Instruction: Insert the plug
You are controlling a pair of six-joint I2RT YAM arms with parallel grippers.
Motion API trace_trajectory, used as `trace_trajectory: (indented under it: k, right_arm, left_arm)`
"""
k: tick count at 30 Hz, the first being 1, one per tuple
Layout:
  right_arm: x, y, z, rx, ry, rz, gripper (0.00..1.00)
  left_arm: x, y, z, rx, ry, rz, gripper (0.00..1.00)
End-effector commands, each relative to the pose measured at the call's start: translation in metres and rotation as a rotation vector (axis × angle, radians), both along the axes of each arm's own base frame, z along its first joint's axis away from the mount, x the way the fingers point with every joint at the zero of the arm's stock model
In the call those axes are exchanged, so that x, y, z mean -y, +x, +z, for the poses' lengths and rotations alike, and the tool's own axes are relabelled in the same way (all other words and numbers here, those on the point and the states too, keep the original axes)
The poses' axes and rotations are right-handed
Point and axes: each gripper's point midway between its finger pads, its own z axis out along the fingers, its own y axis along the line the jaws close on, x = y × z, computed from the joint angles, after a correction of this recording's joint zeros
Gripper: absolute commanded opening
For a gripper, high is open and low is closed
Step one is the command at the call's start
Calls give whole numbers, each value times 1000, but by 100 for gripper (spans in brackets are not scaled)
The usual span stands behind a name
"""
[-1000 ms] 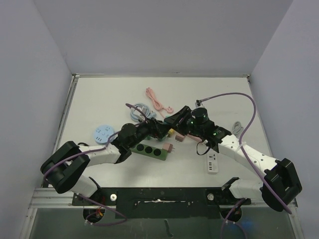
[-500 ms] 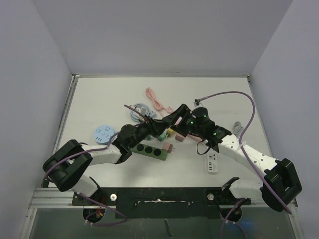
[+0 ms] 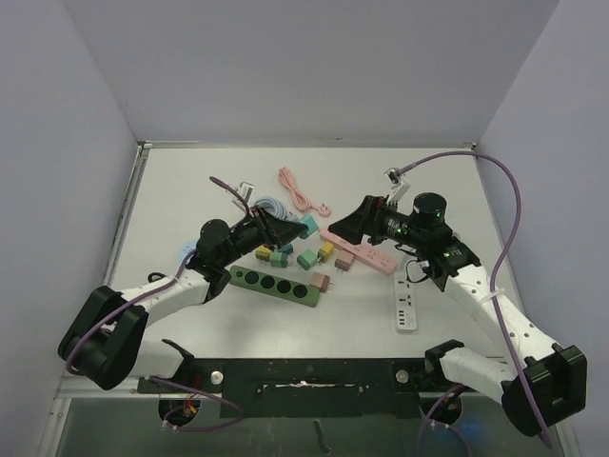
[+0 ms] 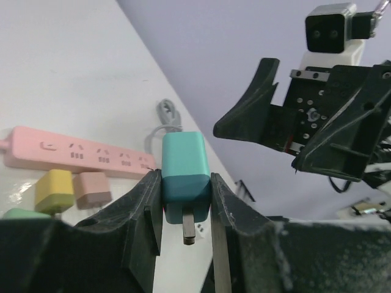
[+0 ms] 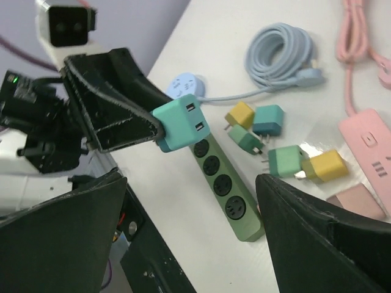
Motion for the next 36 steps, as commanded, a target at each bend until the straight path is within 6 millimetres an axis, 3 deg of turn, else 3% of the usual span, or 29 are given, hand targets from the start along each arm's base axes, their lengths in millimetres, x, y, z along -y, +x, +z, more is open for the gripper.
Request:
trace_trajectory:
  k: [1,6,11,19,24,28,31,34,36]
  right_arm:
    - [-16,-27,52,209,57,241,90]
    - [-31,-41,60,189,133,363,85]
    - [-46,-41,70,147,189,414,73]
    - [-63,-51,91,179,320,467,54]
    - [-75,-51,91,172,338,489,32]
    - [-76,-54,94,170,385,510,28]
    - [-77,-55,92,166,393,524,18]
    - [-79,-53,86,172,359,542,1]
    - [-76,-42,78,193,295,509,0]
  left_arm:
    - [2,-33,70,24,-137,-191,9]
    - [5,-45,90,22,-145,-263,9]
    - [6,-53,103,40,-169,-310,9]
    - [4,-66,113,54,-220,-362,9]
    - [2,-68,115,74,-221,-361,9]
    - [1,-68,113,78,-217,-355,9]
    - [1,-68,113,86,-213,-346,9]
    - [0,-64,109,83,-193,-321,19]
    - [-2,-56,101,78,-155,-277,35]
